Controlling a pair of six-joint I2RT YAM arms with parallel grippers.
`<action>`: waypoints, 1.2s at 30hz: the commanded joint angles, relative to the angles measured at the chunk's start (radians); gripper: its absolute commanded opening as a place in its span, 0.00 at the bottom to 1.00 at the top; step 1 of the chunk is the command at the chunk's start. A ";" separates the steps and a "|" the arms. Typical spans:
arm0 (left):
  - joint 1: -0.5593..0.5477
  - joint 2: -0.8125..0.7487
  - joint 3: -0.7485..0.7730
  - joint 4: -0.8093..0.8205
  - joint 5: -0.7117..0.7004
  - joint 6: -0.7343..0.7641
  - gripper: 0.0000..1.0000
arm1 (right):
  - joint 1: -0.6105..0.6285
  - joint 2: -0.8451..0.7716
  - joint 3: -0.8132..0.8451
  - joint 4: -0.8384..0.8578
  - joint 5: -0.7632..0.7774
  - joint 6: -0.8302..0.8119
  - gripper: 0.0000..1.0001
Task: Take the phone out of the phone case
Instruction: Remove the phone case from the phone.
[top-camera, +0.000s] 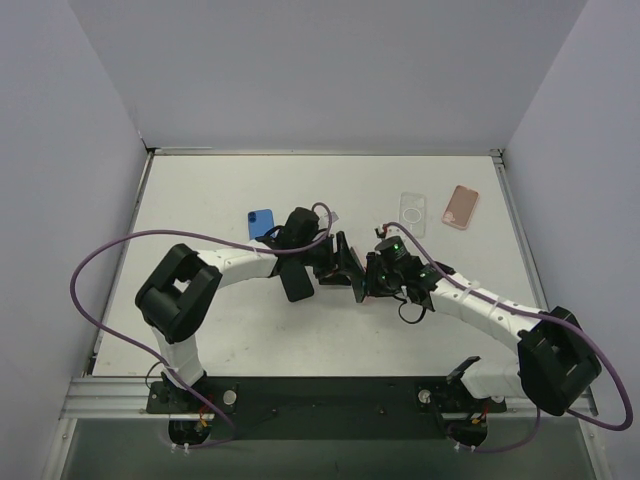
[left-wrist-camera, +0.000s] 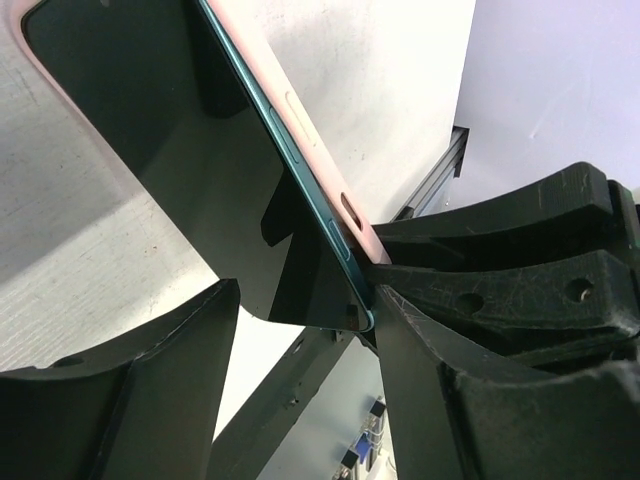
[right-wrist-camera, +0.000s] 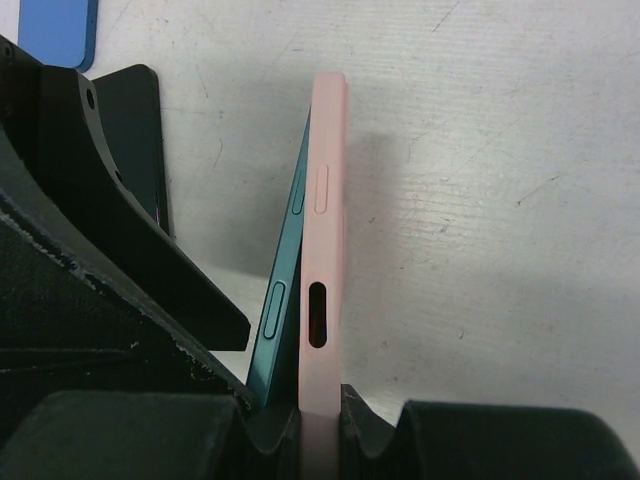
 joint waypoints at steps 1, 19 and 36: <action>0.000 0.010 -0.006 0.047 -0.004 -0.020 0.65 | 0.030 0.010 0.043 -0.026 0.027 -0.031 0.00; 0.014 0.016 -0.067 0.099 -0.050 -0.118 0.58 | 0.103 0.013 0.059 -0.043 0.110 -0.064 0.00; 0.011 0.010 -0.018 -0.247 -0.197 0.025 0.43 | 0.126 -0.010 0.062 -0.034 0.179 -0.058 0.00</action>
